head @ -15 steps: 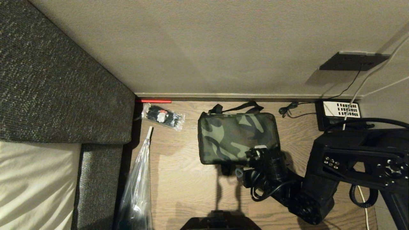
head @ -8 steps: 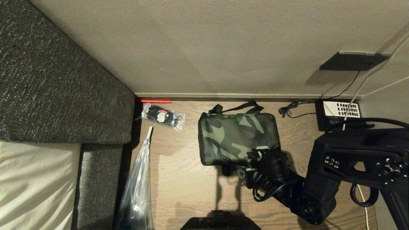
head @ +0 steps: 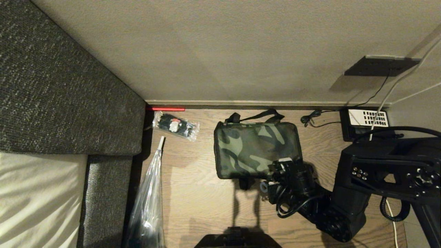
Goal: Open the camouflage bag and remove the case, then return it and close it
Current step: Open the top of the storage box
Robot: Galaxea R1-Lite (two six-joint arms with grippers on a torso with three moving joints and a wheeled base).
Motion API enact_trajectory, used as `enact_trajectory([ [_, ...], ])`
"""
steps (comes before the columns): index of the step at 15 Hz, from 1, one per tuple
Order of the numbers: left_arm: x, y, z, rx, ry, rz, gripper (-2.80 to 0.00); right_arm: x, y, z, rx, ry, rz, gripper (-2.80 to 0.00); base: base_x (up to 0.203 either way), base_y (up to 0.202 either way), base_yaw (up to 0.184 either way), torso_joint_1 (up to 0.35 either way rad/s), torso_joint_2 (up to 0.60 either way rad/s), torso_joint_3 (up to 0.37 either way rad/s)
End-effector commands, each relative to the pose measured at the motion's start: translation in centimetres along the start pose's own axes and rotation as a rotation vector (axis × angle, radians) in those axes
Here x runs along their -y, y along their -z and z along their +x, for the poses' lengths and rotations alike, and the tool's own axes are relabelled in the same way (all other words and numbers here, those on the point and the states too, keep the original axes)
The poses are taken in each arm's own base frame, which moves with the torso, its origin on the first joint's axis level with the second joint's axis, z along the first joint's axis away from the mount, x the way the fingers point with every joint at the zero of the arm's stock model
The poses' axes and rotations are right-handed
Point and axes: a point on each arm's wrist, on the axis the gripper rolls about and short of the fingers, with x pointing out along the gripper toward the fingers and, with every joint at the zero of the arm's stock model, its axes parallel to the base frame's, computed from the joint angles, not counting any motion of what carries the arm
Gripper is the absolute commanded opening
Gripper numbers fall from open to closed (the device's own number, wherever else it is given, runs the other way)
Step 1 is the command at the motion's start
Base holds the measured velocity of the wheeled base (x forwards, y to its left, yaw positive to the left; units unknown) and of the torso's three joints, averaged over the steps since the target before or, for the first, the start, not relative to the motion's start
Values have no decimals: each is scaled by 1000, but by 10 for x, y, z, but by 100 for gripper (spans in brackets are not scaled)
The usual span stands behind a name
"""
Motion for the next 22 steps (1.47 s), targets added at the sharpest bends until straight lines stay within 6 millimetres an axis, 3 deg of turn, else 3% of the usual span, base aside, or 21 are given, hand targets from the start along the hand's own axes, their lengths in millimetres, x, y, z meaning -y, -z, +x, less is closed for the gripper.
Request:
enact_trajectory([
  [1, 0, 0, 0, -3, -1, 0, -280, 6, 0, 1, 0, 15, -5, -280, 0, 0, 0, 0, 0, 0],
  [7, 0, 0, 0, -1, -1, 0, -280, 21, -4, 0, 5, 52, -4, -280, 0, 0, 0, 0, 0, 0],
  [13, 0, 0, 0, -3, -1, 0, -280, 49, -10, -2, 3, 111, 12, -280, 0, 0, 0, 0, 0, 0],
  [22, 0, 0, 0, -3, -1, 0, -280, 64, -8, -4, -11, 146, -1, -280, 0, 0, 0, 0, 0, 0],
])
